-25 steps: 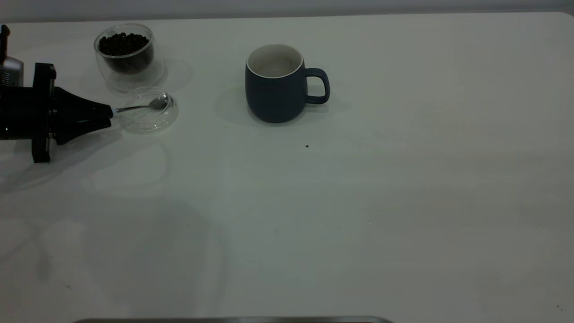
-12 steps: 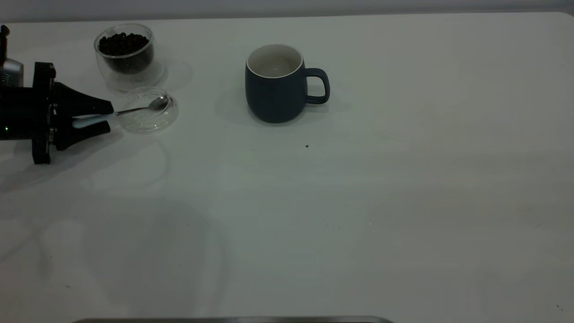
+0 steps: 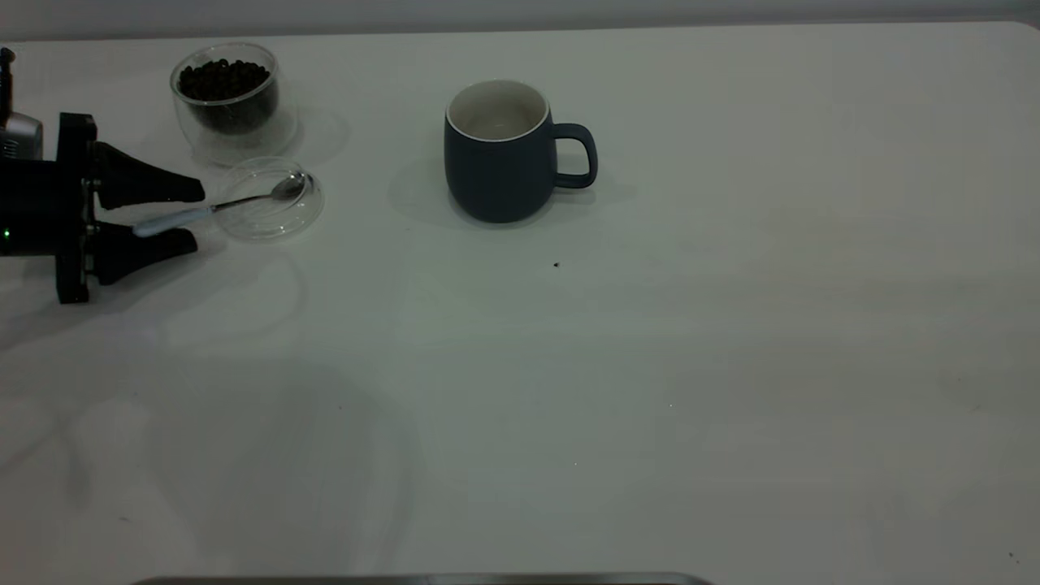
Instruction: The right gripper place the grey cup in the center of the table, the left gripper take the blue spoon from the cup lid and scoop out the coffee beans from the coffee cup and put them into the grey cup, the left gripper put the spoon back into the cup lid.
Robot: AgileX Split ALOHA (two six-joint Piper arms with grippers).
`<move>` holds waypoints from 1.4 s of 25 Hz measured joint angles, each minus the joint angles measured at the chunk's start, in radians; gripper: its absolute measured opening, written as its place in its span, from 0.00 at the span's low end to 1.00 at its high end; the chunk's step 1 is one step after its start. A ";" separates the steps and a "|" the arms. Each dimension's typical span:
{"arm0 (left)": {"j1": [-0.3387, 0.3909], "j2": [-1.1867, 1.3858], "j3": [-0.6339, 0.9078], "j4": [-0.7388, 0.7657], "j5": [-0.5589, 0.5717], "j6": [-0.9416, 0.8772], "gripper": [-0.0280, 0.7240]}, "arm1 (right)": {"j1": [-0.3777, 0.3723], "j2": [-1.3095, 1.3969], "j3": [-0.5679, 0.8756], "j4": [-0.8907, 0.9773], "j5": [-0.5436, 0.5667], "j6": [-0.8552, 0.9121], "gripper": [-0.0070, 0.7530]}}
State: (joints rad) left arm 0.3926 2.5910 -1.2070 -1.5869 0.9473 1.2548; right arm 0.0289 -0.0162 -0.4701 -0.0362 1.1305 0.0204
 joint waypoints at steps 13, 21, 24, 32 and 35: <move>0.178 -0.079 0.000 0.102 0.103 -0.104 0.75 | 0.000 0.000 0.000 0.000 0.000 0.000 0.61; 0.201 -0.328 0.000 0.099 0.180 -0.109 0.75 | 0.000 0.000 0.000 0.000 0.000 0.000 0.61; 0.201 -0.498 0.001 0.109 0.187 -0.147 0.75 | 0.000 0.000 0.000 0.000 0.000 0.000 0.61; 0.130 -1.015 0.001 0.385 0.051 -0.324 0.75 | 0.000 0.000 0.000 0.000 0.000 0.000 0.61; 0.012 -1.143 0.002 0.675 -0.004 -0.516 0.75 | 0.000 0.000 0.000 0.000 0.000 0.000 0.61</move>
State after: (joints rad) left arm 0.4044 1.4480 -1.2053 -0.9115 0.9431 0.7387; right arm 0.0289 -0.0162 -0.4701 -0.0362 1.1305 0.0204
